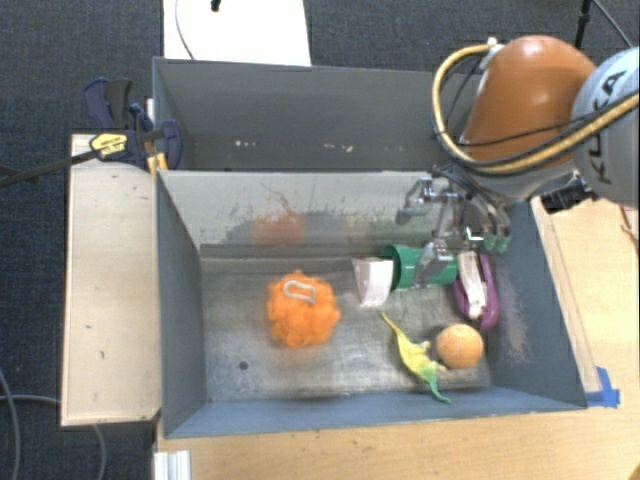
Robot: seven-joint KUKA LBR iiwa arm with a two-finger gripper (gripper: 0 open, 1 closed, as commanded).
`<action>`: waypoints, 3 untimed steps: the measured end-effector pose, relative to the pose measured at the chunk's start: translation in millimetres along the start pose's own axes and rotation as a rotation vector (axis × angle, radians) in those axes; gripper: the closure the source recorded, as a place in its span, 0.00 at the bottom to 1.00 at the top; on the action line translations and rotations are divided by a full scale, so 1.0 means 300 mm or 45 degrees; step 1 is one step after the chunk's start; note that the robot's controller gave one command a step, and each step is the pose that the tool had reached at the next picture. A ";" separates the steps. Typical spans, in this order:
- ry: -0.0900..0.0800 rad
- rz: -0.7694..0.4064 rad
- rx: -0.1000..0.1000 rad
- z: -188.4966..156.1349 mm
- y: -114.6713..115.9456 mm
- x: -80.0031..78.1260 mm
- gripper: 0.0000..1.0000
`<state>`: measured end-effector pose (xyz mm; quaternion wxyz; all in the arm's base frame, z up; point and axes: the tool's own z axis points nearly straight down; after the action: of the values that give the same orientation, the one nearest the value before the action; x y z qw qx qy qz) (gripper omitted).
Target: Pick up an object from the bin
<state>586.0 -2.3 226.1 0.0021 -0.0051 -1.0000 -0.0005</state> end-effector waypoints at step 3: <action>-0.016 -0.274 -0.001 0.271 -0.112 0.050 0.00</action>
Offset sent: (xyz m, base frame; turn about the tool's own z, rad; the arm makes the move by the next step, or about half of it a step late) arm -0.0300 -0.0557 -0.1561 -0.1311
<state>570.2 -35.8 144.8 -0.0043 0.1022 -0.9948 -0.0011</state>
